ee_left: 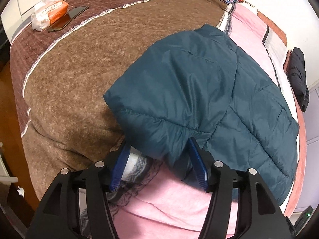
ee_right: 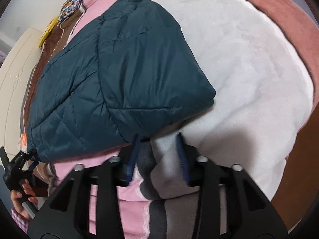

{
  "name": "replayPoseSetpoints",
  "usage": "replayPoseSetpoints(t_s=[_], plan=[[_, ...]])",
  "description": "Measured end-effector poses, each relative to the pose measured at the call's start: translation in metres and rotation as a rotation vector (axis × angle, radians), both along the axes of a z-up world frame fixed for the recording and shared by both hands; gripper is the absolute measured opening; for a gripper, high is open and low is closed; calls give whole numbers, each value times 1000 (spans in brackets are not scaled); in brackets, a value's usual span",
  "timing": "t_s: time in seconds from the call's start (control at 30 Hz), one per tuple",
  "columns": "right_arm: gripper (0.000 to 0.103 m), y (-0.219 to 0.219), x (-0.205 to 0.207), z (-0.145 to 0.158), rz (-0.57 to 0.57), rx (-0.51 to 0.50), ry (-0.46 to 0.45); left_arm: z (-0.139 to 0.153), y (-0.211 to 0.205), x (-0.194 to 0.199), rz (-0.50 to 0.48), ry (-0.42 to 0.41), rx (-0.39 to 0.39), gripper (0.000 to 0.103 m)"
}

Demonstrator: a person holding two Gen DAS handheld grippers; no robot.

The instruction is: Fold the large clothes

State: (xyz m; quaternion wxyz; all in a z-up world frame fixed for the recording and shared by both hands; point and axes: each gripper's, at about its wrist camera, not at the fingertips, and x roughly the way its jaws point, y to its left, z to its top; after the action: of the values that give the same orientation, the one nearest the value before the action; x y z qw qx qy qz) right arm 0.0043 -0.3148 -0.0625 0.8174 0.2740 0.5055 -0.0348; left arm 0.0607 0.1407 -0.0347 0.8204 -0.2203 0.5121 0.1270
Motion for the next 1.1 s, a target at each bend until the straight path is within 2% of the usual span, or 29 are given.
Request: replayPoseSetpoints(t_s=[0.13, 0.17, 0.23, 0.33, 0.43, 0.5, 0.7, 0.83, 0.87, 1.0, 1.07, 1.1], plan=[[49, 15, -13, 5, 5, 1, 14, -2, 0, 1, -34, 0, -12, 59], [58, 20, -18, 8, 6, 1, 7, -2, 1, 1, -44, -1, -21, 59], [69, 27, -27, 15, 9, -10, -16, -3, 0, 1, -60, -4, -38, 59], [71, 43, -37, 31, 14, -44, -51, -6, 4, 1, -101, -10, -66, 60], [72, 63, -44, 41, 107, 43, -100, -10, 10, 2, -129, -23, -113, 60], [72, 80, -45, 49, 146, -4, -105, -12, 15, 3, -139, -30, -151, 60], [72, 140, -33, 86, 305, -164, -194, -14, 29, 3, -132, -66, -237, 60], [60, 162, -9, 108, 328, -288, -228, -14, 25, 9, -171, -58, -222, 60], [50, 167, 4, 114, 328, -283, -243, -14, 24, 11, -181, -58, -215, 60], [33, 181, 62, 128, 335, -278, -275, -14, 22, 20, -187, -56, -208, 60], [11, 194, 96, 128, 373, -297, -275, -13, 20, 21, -185, -55, -198, 60], [8, 197, 105, 128, 379, -309, -274, -12, 19, 22, -187, -54, -189, 60]])
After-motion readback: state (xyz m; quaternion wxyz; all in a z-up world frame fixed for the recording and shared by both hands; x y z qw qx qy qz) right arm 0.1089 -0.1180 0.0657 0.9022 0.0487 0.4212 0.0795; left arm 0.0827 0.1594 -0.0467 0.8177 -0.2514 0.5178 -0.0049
